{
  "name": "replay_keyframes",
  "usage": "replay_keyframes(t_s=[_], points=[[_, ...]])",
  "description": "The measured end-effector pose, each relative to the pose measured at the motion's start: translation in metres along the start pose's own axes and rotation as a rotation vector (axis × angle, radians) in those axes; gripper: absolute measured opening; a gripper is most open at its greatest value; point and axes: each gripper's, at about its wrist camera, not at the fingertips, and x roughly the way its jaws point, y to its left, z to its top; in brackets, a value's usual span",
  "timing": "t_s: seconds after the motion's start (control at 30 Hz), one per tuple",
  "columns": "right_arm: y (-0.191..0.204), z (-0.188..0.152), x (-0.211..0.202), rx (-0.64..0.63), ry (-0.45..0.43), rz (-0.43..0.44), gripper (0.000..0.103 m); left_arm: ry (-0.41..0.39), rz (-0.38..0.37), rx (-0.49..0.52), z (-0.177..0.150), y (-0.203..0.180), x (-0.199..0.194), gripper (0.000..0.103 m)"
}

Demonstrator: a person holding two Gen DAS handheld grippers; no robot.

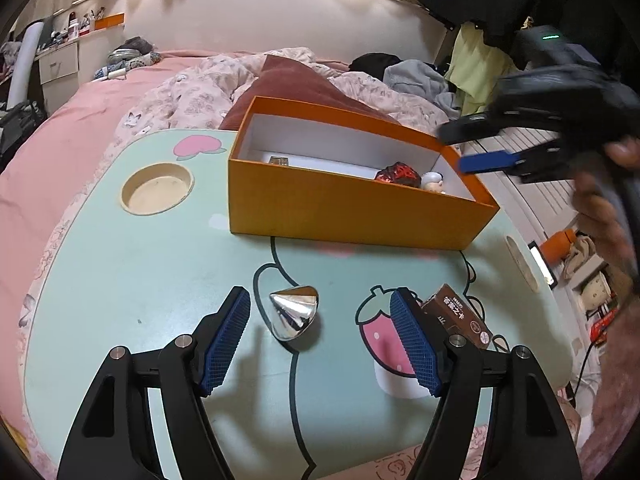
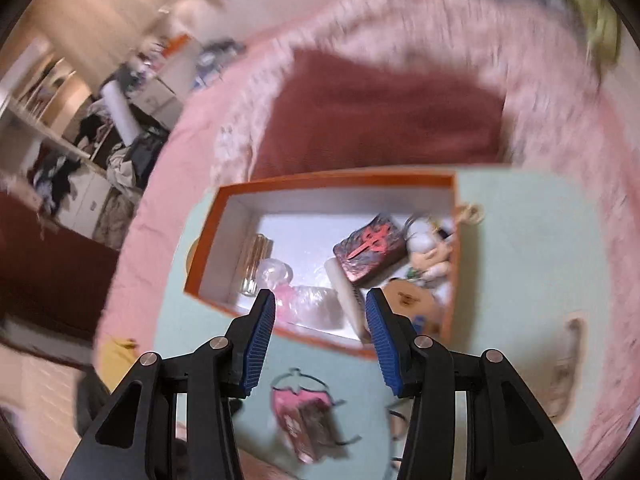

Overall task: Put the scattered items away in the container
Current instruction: 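Grasp the red-and-black tile in the orange box with the right gripper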

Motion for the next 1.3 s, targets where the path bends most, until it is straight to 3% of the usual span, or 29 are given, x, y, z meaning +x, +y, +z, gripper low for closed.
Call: replay_keyframes(t_s=[0.13, 0.3, 0.47, 0.63, 0.73, 0.9, 1.13, 1.3], points=[[-0.009, 0.020, 0.036, 0.080, 0.089, -0.053, 0.046, -0.042, -0.009, -0.033, -0.002, 0.007, -0.009, 0.073], [-0.005, 0.036, 0.048, 0.090, 0.104, -0.177, 0.050, -0.093, -0.029, -0.067, -0.002, 0.016, -0.022, 0.073], [0.013, 0.040, 0.064, 0.036, 0.160, -0.272, 0.050, -0.078, -0.043, -0.072, -0.005, 0.019, -0.021, 0.073], [0.014, 0.050, 0.080, 0.072, 0.170, -0.344, 0.050, -0.074, -0.057, -0.068, -0.007, 0.018, -0.021, 0.073], [0.004, 0.057, 0.091, 0.125, 0.207, -0.333, 0.051, -0.084, -0.063, -0.065, -0.007, 0.017, -0.023, 0.073], [-0.001, 0.057, 0.092, 0.109, 0.160, -0.366, 0.040, -0.088, -0.070, -0.069, -0.008, 0.018, -0.025, 0.073], [0.007, 0.054, 0.068, 0.093, 0.071, -0.284, 0.039, -0.083, -0.069, -0.075, -0.008, 0.020, -0.024, 0.073], [0.027, 0.040, 0.025, 0.022, 0.001, -0.191, 0.039, -0.078, -0.067, -0.078, -0.008, 0.020, -0.023, 0.073]])
